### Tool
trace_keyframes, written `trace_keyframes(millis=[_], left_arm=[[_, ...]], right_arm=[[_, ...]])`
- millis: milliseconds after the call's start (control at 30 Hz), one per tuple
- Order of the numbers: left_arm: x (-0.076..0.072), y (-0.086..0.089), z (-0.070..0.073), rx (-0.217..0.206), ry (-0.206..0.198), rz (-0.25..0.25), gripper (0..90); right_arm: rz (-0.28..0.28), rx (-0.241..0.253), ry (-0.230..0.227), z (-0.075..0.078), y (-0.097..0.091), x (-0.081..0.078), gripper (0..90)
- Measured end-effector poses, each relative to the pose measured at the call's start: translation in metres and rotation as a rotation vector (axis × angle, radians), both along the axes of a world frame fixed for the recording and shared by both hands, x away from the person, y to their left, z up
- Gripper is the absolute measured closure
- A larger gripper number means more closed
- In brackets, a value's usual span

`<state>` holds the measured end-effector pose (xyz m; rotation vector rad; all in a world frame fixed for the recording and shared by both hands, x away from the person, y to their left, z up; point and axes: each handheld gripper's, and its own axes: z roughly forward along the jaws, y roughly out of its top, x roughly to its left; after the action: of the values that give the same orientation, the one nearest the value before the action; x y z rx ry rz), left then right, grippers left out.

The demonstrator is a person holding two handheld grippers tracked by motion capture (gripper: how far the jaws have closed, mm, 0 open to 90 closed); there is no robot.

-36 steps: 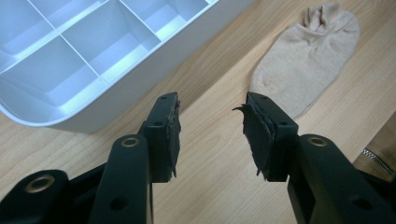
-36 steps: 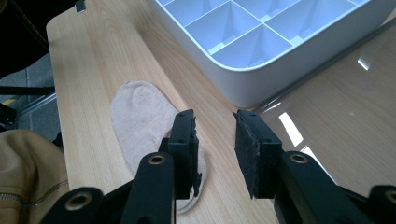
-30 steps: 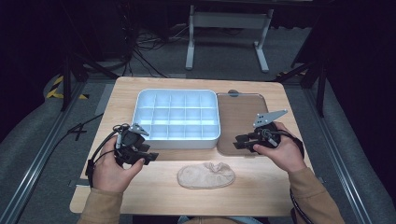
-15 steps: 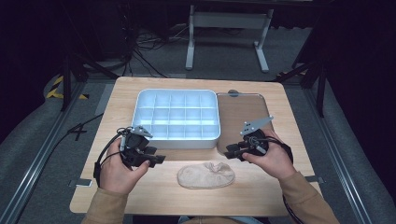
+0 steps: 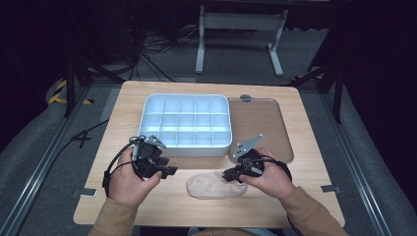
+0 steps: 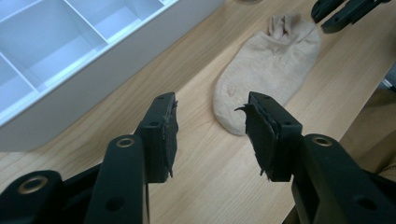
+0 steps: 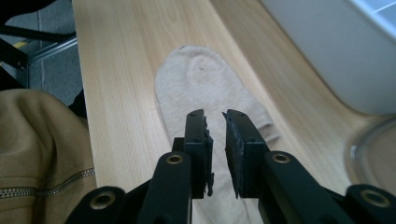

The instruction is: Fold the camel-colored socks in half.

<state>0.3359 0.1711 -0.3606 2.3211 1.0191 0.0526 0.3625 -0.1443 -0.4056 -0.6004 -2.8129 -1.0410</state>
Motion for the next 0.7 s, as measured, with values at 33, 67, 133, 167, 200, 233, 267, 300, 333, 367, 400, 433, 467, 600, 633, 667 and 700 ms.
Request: trace_keyframes(millis=[33,67,133,167,200,233,267,300,333,367,400,433,467,600,633,667,700], left_arm=[[0.0,-0.001,-0.001,0.001,-0.002,0.008,54.2],[0.0,-0.001,-0.001,0.001,-0.002,0.008,54.3],[0.0,-0.002,-0.002,0.0,0.003,0.006,55.8],[0.0,-0.003,-0.003,-0.001,0.004,0.003,56.9],[0.0,-0.003,-0.003,0.0,0.003,0.003,57.3],[0.0,-0.003,-0.003,0.002,0.003,-0.002,57.6],[0.0,-0.003,-0.003,0.002,0.007,0.0,58.1],[0.0,-0.003,-0.003,0.003,0.013,-0.003,58.2],[0.0,-0.003,-0.003,0.003,0.013,-0.003,58.9],[0.0,-0.004,-0.004,0.003,0.015,0.0,58.9],[0.001,-0.005,-0.005,0.006,0.022,-0.003,59.1],[0.001,-0.006,-0.007,0.008,0.036,0.001,59.0],[0.003,-0.008,-0.01,0.014,0.048,-0.001,58.7],[0.005,-0.021,-0.02,0.057,0.089,-0.023,58.6],[0.006,-0.024,-0.023,0.069,0.088,-0.03,58.5],[0.006,-0.027,-0.025,0.076,0.086,-0.031,58.5],[0.006,-0.028,-0.027,0.077,0.087,-0.028,58.3]], right_arm=[[0.003,-0.01,0.004,-0.002,0.003,-0.001,80.6],[0.003,-0.01,0.004,-0.002,0.003,-0.001,80.6],[0.017,-0.024,0.017,-0.008,0.009,-0.004,82.0],[0.022,-0.025,0.016,-0.01,0.011,-0.006,83.0],[0.024,-0.028,0.016,-0.013,0.014,-0.008,84.0],[0.029,-0.033,0.016,-0.014,0.015,-0.009,84.5],[0.035,-0.036,0.019,-0.016,0.018,-0.011,85.2],[0.048,-0.042,0.019,-0.019,0.021,-0.012,86.0],[0.048,-0.042,0.019,-0.019,0.021,-0.012,86.0],[0.057,-0.056,0.018,-0.021,0.023,-0.013,86.4],[0.06,-0.063,0.023,-0.023,0.025,-0.014,86.7],[0.059,-0.076,0.033,-0.025,0.026,-0.015,87.2],[0.064,-0.085,0.033,-0.027,0.027,-0.015,87.5],[0.068,-0.102,0.046,-0.032,0.03,-0.017,88.1],[0.071,-0.107,0.039,-0.033,0.03,-0.016,88.2],[0.067,-0.115,0.038,-0.034,0.031,-0.017,88.5],[0.076,-0.108,0.048,-0.035,0.032,-0.018,88.6]])
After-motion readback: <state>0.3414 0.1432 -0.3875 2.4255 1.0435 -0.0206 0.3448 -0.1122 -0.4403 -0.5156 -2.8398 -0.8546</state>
